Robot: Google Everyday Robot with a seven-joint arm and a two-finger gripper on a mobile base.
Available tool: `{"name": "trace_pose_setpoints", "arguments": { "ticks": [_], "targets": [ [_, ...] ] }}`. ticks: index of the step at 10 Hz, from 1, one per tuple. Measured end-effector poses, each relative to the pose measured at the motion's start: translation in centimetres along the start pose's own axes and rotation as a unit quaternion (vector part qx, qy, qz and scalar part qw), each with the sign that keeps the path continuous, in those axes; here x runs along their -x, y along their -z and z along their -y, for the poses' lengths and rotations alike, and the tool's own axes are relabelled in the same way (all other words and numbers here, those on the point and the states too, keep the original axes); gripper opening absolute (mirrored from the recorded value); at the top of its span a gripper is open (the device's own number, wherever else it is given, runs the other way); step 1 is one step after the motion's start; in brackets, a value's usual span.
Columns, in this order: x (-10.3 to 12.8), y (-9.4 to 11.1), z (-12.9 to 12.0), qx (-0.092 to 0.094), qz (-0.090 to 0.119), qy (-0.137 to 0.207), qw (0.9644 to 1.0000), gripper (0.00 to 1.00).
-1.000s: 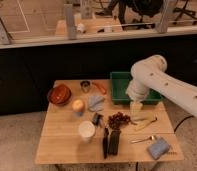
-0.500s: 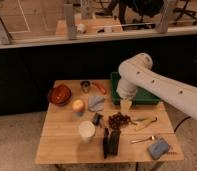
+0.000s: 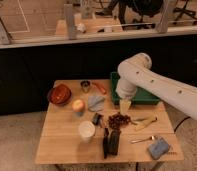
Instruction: Place pepper in table surface
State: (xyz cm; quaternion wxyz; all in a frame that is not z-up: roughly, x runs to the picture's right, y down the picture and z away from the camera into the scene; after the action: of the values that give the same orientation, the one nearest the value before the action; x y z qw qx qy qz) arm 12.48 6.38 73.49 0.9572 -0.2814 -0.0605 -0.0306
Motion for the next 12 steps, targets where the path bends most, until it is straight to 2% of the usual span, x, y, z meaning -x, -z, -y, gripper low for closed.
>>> {"name": "trace_pose_setpoints", "arguments": {
  "ticks": [2, 5, 6, 9, 10, 12],
  "targets": [
    [0.3, -0.4, 2.1, -0.013, 0.008, 0.001, 0.9999, 0.80],
    [0.8, -1.7, 8.9, -0.031, 0.013, 0.005, 0.9994, 0.80],
    [1.2, -2.8, 11.8, -0.034, 0.015, 0.006, 0.9993, 0.80],
    [2.1, -5.7, 17.5, -0.047, 0.012, -0.002, 0.9988, 0.80],
    [2.2, -6.4, 18.9, -0.055, 0.010, -0.009, 0.9984, 0.80],
    [2.2, -6.6, 19.3, -0.057, 0.010, -0.013, 0.9982, 0.80]
  ]
}}
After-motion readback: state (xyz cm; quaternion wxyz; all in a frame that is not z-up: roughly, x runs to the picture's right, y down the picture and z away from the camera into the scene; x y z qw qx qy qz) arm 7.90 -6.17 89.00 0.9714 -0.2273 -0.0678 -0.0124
